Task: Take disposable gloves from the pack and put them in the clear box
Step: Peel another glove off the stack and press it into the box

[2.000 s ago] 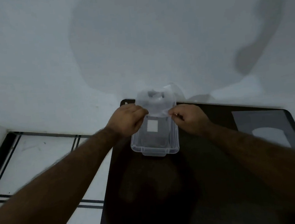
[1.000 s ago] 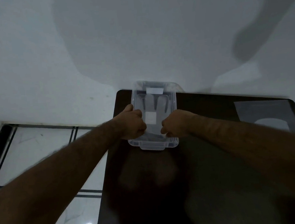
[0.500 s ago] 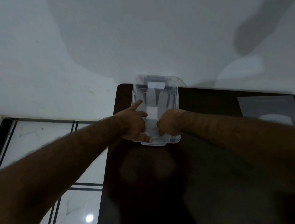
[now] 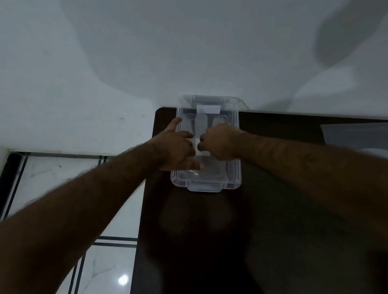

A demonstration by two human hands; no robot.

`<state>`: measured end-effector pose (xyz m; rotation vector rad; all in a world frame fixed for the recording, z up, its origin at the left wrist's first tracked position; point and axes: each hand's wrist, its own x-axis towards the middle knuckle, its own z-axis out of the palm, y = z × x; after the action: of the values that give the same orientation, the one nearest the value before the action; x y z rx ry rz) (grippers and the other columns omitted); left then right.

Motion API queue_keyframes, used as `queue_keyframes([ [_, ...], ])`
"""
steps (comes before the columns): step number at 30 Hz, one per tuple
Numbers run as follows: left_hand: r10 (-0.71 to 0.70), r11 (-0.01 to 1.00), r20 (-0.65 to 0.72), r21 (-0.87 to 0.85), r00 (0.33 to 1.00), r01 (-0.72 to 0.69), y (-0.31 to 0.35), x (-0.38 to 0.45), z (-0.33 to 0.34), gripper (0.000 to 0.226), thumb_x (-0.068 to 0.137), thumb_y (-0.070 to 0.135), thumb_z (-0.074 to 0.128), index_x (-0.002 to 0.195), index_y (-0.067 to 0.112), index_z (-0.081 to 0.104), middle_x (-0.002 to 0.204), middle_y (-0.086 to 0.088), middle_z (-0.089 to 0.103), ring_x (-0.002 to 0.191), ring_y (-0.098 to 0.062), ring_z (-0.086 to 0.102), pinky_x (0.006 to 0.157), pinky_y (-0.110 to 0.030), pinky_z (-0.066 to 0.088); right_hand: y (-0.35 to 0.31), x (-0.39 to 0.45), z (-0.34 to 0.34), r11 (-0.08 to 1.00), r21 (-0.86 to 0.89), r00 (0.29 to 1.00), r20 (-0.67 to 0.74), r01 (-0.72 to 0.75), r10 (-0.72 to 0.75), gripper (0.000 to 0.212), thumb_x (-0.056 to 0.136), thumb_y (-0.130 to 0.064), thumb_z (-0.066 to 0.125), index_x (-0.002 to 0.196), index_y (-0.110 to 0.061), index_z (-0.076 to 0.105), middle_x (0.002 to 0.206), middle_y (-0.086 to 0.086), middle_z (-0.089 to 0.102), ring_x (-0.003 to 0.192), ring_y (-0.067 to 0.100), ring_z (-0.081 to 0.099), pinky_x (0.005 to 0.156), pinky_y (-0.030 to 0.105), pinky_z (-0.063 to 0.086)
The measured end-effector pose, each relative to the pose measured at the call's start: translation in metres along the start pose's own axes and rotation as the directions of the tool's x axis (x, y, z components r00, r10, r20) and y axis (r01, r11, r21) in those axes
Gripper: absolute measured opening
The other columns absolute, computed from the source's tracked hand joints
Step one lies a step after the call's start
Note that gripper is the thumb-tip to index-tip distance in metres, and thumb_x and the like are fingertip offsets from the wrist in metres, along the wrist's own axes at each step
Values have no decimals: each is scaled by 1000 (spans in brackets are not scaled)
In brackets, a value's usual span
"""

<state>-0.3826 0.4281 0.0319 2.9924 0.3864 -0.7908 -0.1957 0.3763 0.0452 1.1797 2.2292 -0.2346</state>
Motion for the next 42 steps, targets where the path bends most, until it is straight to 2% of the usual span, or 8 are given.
queue_keyframes([
  [4,-37,999,76,-7,996,38,-7,6,-3,127,72,93,-24,128,34,73,131,14,74,159,-21,32,123,-70,-17,21,18,8,985,72,988,6,-154,154,65,99,-41,65,158,-23,45,160,9,51,148,33,45,123,58,34],
  [10,-37,999,154,42,987,31,-5,11,-7,125,69,94,-18,136,35,70,142,10,69,161,-25,29,117,-68,-26,32,21,22,975,94,979,34,-201,199,63,97,-49,65,153,-25,50,158,6,54,150,31,44,127,64,19],
  [16,-97,995,31,6,995,97,-18,17,-12,108,86,91,-7,125,31,74,130,8,75,155,-23,39,125,-72,-12,38,9,13,973,83,974,-50,-216,220,55,100,-46,62,147,-19,54,151,10,58,143,31,50,125,57,25],
  [20,-175,984,107,44,979,172,-26,24,-18,92,95,86,8,131,29,70,137,5,72,159,-26,33,125,-72,-11,30,5,15,976,5,976,36,-216,216,41,105,-47,55,138,-23,63,139,7,67,137,30,57,126,62,17],
  [28,-100,986,68,138,993,90,-17,22,-19,114,81,88,-12,122,30,76,128,7,75,152,-25,43,123,-70,-13,22,0,22,987,-33,985,63,-156,158,40,104,-44,56,139,-27,62,136,4,68,135,31,58,126,69,11],
  [32,-11,997,192,72,981,-3,9,10,-13,89,97,85,9,129,34,74,136,7,71,155,-22,38,122,-69,-18,9,-18,29,1000,-15,992,122,26,-24,41,103,-32,62,144,-35,60,141,2,64,141,30,52,126,69,5],
  [34,-4,994,243,104,970,-22,21,4,-10,92,96,87,10,130,30,73,134,2,71,151,-23,44,123,-71,-18,1,-25,32,994,-56,979,189,90,-78,43,103,-28,63,145,-37,59,144,0,62,144,29,49,127,68,2],
  [42,-11,994,91,108,996,1,37,-24,-25,100,91,88,-1,129,33,72,133,4,72,151,-24,45,123,-73,-15,-10,-50,7,999,-34,987,156,-19,24,45,102,-26,65,145,-35,59,145,1,62,141,29,51,128,63,14],
])
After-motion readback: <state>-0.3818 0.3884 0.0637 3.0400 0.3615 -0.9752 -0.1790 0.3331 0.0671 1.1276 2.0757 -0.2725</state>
